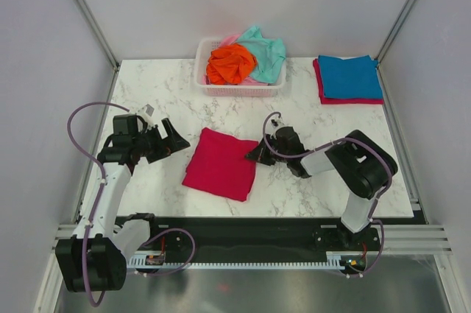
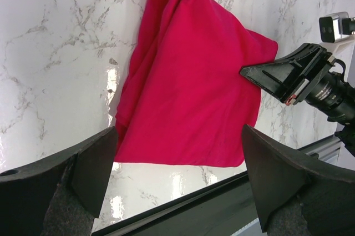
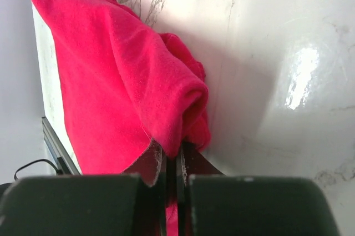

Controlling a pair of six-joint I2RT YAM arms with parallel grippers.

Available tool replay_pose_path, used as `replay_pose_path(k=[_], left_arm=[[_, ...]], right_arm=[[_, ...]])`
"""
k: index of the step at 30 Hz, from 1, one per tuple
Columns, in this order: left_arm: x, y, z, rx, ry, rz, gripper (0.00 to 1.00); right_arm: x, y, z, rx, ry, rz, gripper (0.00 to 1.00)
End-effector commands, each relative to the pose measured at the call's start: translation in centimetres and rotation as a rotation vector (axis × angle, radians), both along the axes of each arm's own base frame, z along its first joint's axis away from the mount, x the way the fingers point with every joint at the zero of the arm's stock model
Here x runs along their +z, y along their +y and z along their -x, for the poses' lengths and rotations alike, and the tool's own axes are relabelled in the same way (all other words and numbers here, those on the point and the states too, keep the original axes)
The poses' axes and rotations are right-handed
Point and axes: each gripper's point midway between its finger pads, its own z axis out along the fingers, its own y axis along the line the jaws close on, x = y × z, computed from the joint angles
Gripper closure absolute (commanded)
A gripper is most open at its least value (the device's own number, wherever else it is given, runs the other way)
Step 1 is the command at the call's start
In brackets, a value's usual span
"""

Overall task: Fold and stack the t-shirts
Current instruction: Neatly place the folded tshirt to the corner

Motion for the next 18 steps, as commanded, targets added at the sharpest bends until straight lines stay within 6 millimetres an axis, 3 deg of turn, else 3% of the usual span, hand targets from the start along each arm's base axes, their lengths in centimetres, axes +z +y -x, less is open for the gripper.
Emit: replay_pose_path(k=[1,5,6,11,12,17,18], left_arm=[[0.6,0.0,-0.5,-0.031,-0.059,-0.019,0.0],[1.0,-0.2,-0.4,-0.035,-0.074,-0.019,0.0],[1.1,-0.2,-0.4,-0.037,-0.078,-0.018,0.0],[2.3,-0.8,0.4,-0.048,-0.123,-0.015,0.0],[2.6,-0.9,0.6,-0.05,-0.134,-0.016,0.0],[3.5,-1.2,1.2,-0.048,-0.186,-0.046,0.0],[3.6,-1.3,1.2,-0.053,-0.191,-0.05,0.0]], right_arm=[[-2.1,-1.5,2.1,0.051,0.068,0.115,1.0],[0.1,-3.2,0.8,0.128,-0.048,0.264,1.0],[0.5,-4.8,0.1,0.106,-0.03,0.328,1.0],[6.2,-9.6,-2.6,0.063,-0.143,0.417,1.0],[7.1,-11.3,-3.4,0.047,-0.158,0.467,1.0],[12.1,-15.1,-6.1,0.015,-0.282,0.572,1.0],[12.3,-16.3,-6.4,0.002,-0.277,0.598,1.0]])
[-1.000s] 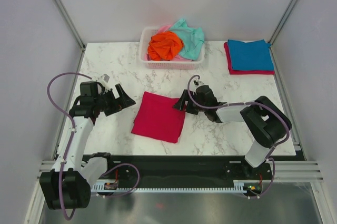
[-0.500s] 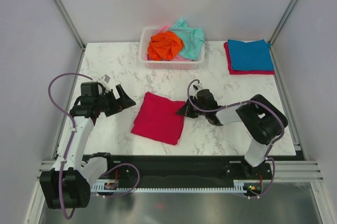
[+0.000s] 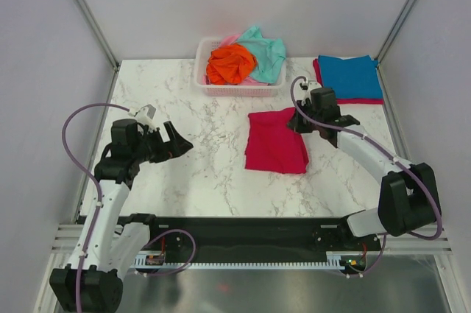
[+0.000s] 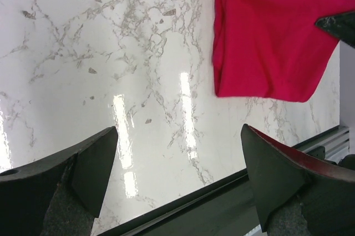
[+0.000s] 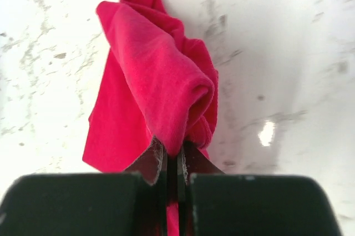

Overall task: Fold and stack the t-shirts
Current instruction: Neatly place the folded tshirt to the corner

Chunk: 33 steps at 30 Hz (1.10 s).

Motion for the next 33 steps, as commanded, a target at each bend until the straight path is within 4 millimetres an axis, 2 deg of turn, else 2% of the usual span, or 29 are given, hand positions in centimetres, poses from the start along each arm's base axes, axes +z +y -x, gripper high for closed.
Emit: replay_pose_path(k=[1,2,7,8,10,11,12,14,22,23,25,26,29,33], left_arm=[[0.5,0.0,-0.2,-0.005,-0.041,-0.03,0.0],[0.4,-0.1,-0.3,-0.009,-0.041,-0.032,0.0],[-0.2,-0.7,-0.3,-0.045,-0.013,-0.02,0.0],[-0.2,-1.1,-0.2,-0.059,-0.01,-0.019,0.0],[-0.3,-1.4,-0.1,-0.074,-0.008,-0.018,0.0],[-0.3,-1.6,0.0,-0.08,-0.007,-0.018,0.0],[-0.4,-1.8,0.1,-0.093,-0.006,-0.018,0.0],[-0.3,-2.2,0.3,-0.106,-0.007,-0.017,0.0],[-0.4,-2.9,0.7,-0.138,-0.007,-0.017,0.0],[-0.4,-3.0,0.7,-0.143,-0.01,-0.018,0.0],[-0.6,-3.1,0.7,-0.147,-0.003,-0.016,0.0],[-0.5,-3.2,0.7,-0.148,-0.003,-0.016,0.0],[-0.9,-3.4,0.7,-0.156,0.013,-0.014,0.0],[-1.0,-3.5,0.6,-0.16,0.018,-0.012,0.0]], right_arm=[[2.6,-3.8,-1.2,0.025,-0.07,0.18,1.0],[3.6,-4.4,-2.0,0.013,-0.098,0.201,1.0],[6.2,-8.7,-5.0,-0.059,-0.172,0.324,1.0],[7.3,-9.3,-5.7,-0.075,-0.195,0.33,1.0],[8.0,-10.4,-6.7,-0.092,-0.216,0.379,1.0],[9.3,-11.1,-7.5,-0.102,-0.248,0.402,1.0],[9.5,-11.7,-8.0,-0.111,-0.251,0.411,1.0],[11.0,-12.5,-9.2,-0.108,-0.295,0.433,1.0],[13.7,-15.1,-13.0,-0.107,-0.372,0.511,1.0],[15.1,-15.6,-13.6,-0.121,-0.401,0.508,1.0],[16.0,-15.5,-14.4,-0.106,-0.43,0.516,1.0],[17.7,-15.6,-14.9,-0.111,-0.468,0.523,1.0],[19.8,-15.9,-15.7,-0.096,-0.526,0.568,1.0],[21.4,-16.4,-16.3,-0.1,-0.564,0.589,1.0]])
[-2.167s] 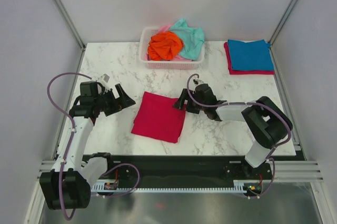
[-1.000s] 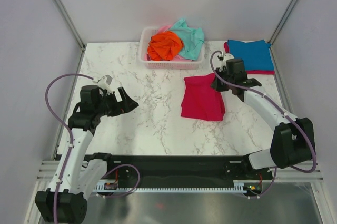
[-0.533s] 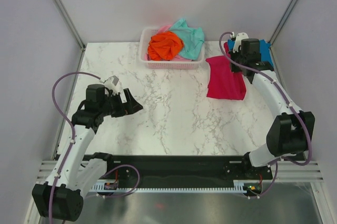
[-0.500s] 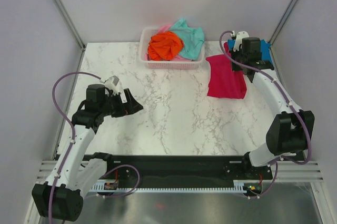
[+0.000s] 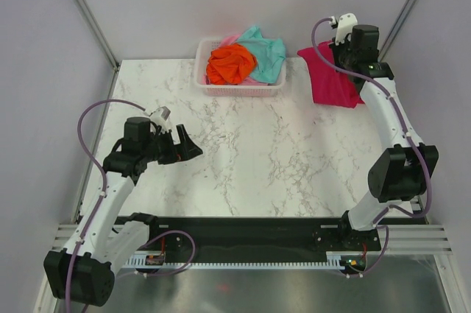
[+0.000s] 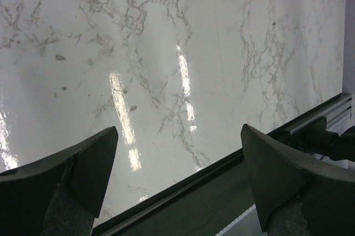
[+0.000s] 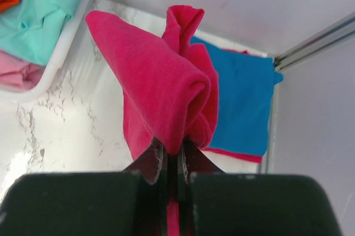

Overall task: Fold and stack the t-shirts
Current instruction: Neatly place the folded tshirt to the corner

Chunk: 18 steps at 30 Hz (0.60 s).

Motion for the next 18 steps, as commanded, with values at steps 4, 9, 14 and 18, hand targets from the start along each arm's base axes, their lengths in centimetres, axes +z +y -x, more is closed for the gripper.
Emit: replay_pose_path(k=[4,9,14,18], left_arm=[[0.3,-0.3,-0.4,-0.029,-0.037,-0.001,0.0],[0.2,-0.4,-0.4,-0.031,-0.032,0.001,0.0],[0.1,-0.4,-0.4,-0.032,-0.032,0.001,0.0],[-0.1,-0.5,-0.4,-0.036,-0.021,0.001,0.0]], right_arm=[[6.3,-0.3,-1.8,0.041,-0.173,0.049,1.0],[7.2,-1.0,-2.2,0.037,-0.194,0.063,1.0],[7.8,-1.5,-2.7,0.046,-0.207,0.081,1.0],[7.7,-2.7,-3.0,0.038,-0.207,0.088,1.0]])
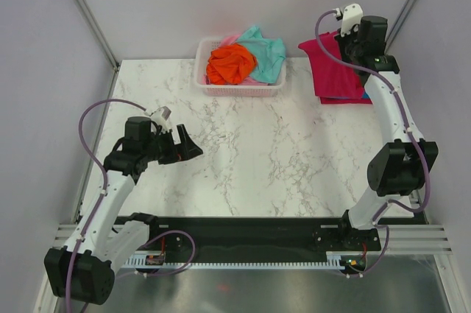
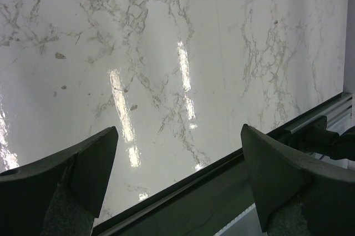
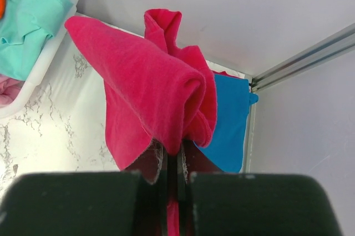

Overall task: Fold and stack the t-shirts
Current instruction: Neatly place the folded tshirt to the corner

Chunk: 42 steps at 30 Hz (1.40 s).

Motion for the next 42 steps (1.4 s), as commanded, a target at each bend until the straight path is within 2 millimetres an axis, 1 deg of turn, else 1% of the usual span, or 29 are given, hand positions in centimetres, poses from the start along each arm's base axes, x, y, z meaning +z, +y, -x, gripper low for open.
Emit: replay_pose_path(k=[1,7,8,10,12,13,14,15,16,20,21,22,24,25,26,27,31,33,34,38,39,40,41,42], left_arm=[[0.1,-0.5,-0.4,-0.035,-0.031,0.002,0.0],[-0.1,-0.5,-0.4,-0.036,-0.02,0.002,0.0],[-0.2,-0.5,-0.4,-0.034,-0.018,0.001,0.0],[-0.3,-0.5,-0.4,-0.036,-0.015,0.0,0.0],[-0.3,-0.6,-0.4,-0.039,-0.013,0.0,0.0],[-0.4,-0.6,-0.4,-0.039,-0.01,-0.001,0.0],[-0.4,-0.6,-0.4,-0.039,-0.009,-0.001,0.0],[-0.4,-0.7,-0.4,-0.04,-0.008,0.0,0.0],[-0.5,-0.6,-0.4,-0.041,-0.006,-0.001,0.0],[-0.7,-0.7,-0.4,-0.041,0.002,-0.004,0.0],[-0.7,-0.7,-0.3,-0.044,0.002,-0.004,0.0],[-0.8,-0.8,-0.3,-0.046,0.004,-0.005,0.0],[-0.9,-0.9,-0.2,-0.049,0.01,-0.006,0.0],[-0.9,-0.9,-0.2,-0.05,0.011,-0.006,0.01],[-1.1,-0.9,-0.2,-0.05,0.017,-0.007,0.0],[-1.1,-0.9,-0.3,-0.05,0.017,-0.007,0.0],[-1.5,-1.0,-0.3,-0.055,0.033,-0.009,0.0],[-1.6,-1.0,-0.3,-0.054,0.041,-0.011,0.0],[-1.7,-1.0,-0.3,-0.054,0.047,-0.012,0.0],[-2.1,-0.9,-0.4,-0.051,0.065,-0.02,0.0],[-2.2,-0.9,-0.4,-0.051,0.07,-0.021,0.01],[-2.4,-0.9,-0.5,-0.05,0.077,-0.021,0.0],[-2.5,-0.9,-0.4,-0.052,0.082,-0.024,0.0],[-2.6,-0.9,-0.5,-0.05,0.089,-0.025,0.0]], right_arm=[[4.6,-1.6,-1.0,0.004,-0.129,0.021,1.0],[2.8,-2.6,-2.2,0.008,-0.097,-0.001,1.0],[2.2,-2.9,-2.5,0.001,-0.085,-0.004,1.0],[2.1,-3.6,-2.9,-0.009,-0.087,-0.005,1.0],[1.5,-3.9,-3.5,-0.008,-0.075,-0.018,1.0],[1.7,-4.3,-3.7,-0.012,-0.082,-0.022,1.0],[1.2,-4.5,-4.2,-0.013,-0.073,-0.027,1.0],[1.4,-4.6,-4.5,-0.008,-0.079,-0.03,1.0],[0.6,-4.9,-4.9,-0.01,-0.065,-0.032,1.0],[0.2,-5.5,-6.3,-0.016,-0.067,-0.023,1.0],[0.8,-5.9,-6.6,-0.023,-0.082,-0.012,1.0],[-0.1,-6.3,-7.1,-0.03,-0.069,-0.009,1.0],[0.1,-6.9,-7.6,-0.041,-0.082,0.002,1.0],[-0.6,-7.5,-8.1,-0.051,-0.078,0.008,1.0],[-0.3,-8.0,-8.5,-0.062,-0.094,0.012,1.0],[-0.8,-8.0,-8.7,-0.062,-0.086,0.011,1.0],[-2.3,-9.4,-10.3,-0.087,-0.102,0.038,1.0],[-2.6,-10.1,-11.0,-0.102,-0.125,0.048,1.0],[-3.5,-10.5,-11.5,-0.107,-0.119,0.047,1.0],[-5.3,-11.7,-13.0,-0.134,-0.136,0.059,1.0],[-5.1,-12.0,-13.5,-0.141,-0.157,0.068,1.0],[-6.7,-12.4,-13.9,-0.147,-0.138,0.07,1.0],[-7.2,-12.6,-14.2,-0.15,-0.136,0.075,1.0],[-7.2,-13.1,-14.6,-0.162,-0.15,0.09,1.0]])
